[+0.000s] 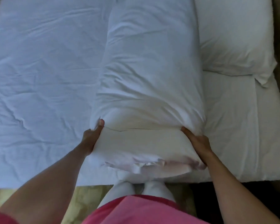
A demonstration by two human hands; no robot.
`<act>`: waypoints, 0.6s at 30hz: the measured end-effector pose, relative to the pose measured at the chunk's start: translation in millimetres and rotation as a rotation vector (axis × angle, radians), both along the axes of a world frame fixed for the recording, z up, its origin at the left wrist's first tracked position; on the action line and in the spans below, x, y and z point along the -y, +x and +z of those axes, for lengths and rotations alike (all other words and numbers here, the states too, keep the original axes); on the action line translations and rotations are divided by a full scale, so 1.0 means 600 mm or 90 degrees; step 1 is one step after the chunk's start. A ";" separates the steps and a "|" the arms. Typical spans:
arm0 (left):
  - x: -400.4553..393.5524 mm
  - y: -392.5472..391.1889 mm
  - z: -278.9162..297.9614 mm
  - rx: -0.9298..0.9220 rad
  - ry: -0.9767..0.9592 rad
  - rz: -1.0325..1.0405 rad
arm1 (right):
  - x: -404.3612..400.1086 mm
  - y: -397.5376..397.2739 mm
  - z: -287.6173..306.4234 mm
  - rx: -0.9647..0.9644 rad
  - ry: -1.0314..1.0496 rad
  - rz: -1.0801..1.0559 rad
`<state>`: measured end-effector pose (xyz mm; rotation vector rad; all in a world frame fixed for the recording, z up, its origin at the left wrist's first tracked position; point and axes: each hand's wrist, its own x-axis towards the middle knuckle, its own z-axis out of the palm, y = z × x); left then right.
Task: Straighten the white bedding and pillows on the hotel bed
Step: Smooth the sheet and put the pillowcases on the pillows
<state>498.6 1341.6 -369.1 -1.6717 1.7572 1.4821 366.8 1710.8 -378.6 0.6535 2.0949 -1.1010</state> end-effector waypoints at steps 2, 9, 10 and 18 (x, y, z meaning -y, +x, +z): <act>-0.028 0.077 0.015 0.037 0.023 -0.002 | -0.035 0.083 -0.007 0.050 -0.008 0.023; -0.054 0.180 -0.018 0.050 0.107 0.070 | -0.098 0.168 -0.011 0.051 -0.012 0.075; -0.045 0.166 -0.022 0.038 0.100 0.067 | -0.093 0.162 -0.008 0.033 -0.014 0.056; 0.000 0.021 -0.030 0.006 -0.090 -0.094 | -0.021 0.090 0.011 -0.115 -0.103 -0.087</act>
